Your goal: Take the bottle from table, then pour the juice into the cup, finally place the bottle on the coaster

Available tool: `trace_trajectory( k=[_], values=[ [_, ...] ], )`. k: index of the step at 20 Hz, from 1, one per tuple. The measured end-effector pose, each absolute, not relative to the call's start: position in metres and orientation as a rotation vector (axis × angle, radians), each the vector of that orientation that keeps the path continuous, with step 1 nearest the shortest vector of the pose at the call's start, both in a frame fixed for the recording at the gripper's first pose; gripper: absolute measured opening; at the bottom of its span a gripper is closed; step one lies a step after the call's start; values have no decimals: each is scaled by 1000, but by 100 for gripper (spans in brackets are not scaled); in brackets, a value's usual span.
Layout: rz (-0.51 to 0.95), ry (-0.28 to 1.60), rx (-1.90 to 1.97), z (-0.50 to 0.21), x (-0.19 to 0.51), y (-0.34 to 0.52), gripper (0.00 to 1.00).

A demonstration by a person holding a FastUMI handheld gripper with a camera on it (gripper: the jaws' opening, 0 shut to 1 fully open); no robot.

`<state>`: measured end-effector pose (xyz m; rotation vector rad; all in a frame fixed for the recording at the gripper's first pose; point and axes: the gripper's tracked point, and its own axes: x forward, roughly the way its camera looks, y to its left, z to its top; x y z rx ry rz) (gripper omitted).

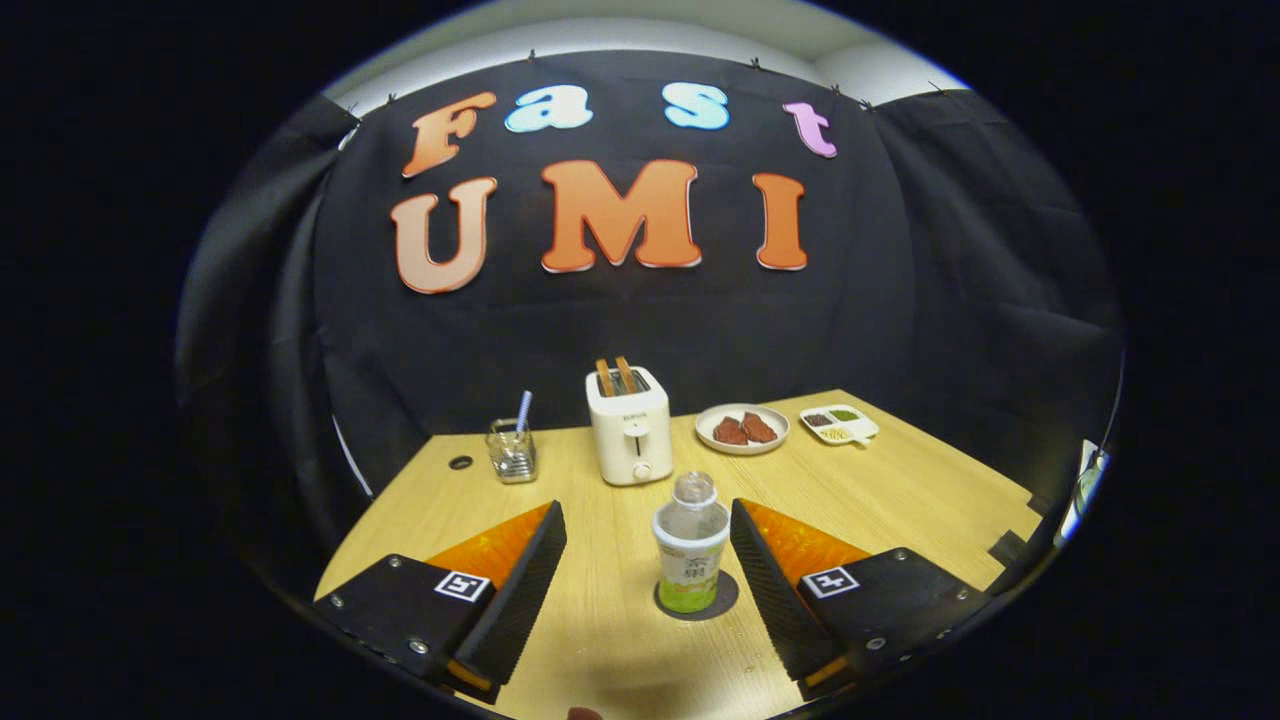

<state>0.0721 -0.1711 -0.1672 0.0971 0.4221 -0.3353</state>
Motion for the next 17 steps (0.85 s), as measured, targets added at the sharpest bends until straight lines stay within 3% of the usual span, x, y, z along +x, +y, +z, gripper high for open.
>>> trace_trajectory(
  k=[7,17],
  values=[
    [-200,298,145,-57,54,-63,97],
    [-145,259,137,-39,20,-15,97]
  ],
)
